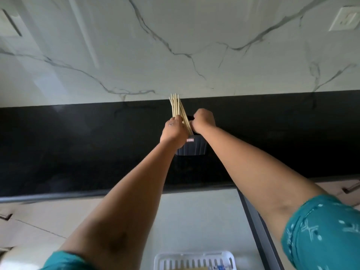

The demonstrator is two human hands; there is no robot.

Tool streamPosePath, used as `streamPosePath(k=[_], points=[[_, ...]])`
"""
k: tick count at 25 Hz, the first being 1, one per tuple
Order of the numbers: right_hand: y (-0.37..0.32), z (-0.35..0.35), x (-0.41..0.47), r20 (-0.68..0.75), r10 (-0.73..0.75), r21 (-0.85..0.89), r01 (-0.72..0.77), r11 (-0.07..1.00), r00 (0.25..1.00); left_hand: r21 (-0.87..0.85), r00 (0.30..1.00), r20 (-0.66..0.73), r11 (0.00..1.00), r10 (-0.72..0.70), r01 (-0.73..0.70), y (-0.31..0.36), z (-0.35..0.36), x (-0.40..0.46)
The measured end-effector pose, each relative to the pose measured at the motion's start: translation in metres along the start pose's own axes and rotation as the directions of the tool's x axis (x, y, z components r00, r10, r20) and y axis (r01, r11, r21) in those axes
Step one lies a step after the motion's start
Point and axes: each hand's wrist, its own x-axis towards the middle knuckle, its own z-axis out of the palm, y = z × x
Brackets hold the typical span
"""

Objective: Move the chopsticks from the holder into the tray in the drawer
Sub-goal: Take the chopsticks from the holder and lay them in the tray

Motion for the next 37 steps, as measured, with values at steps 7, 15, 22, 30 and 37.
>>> streamPosePath(k=[7, 15, 22, 30, 37], points=[[-0.018, 0.029, 0.046, 0.374, 0.034, -0.455, 0.152, 0.878, 0.927, -0.101, 0.991, -0.088, 0.990, -0.104, 0.094, -0.021, 0.017, 0.026], [0.000, 0.007, 0.038, 0.229, -0.106, 0.012, 0.106, 0.994, 0.968, -0.208, 0.987, -0.127, 0.976, -0.094, 0.066, -0.029, 0.012, 0.018], [-0.022, -0.056, -0.066, -0.319, -0.441, 0.219, 0.518, 0.827, 0.839, -0.805, 0.958, -0.246, 0.582, -0.150, -0.115, 0.055, -0.032, -0.064], [0.107, 0.041, -0.270, 0.164, -0.403, -0.222, 0.432, 0.874, 0.900, -0.863, 0.682, 0.471, -0.130, -0.559, 0.489, -0.034, 0.043, -0.203], [0.227, 0.074, -0.344, 0.683, -0.182, -0.321, 0.513, 0.796, 0.708, -0.578, 0.378, 0.802, -0.441, -0.463, 0.687, -0.121, 0.119, -0.317]])
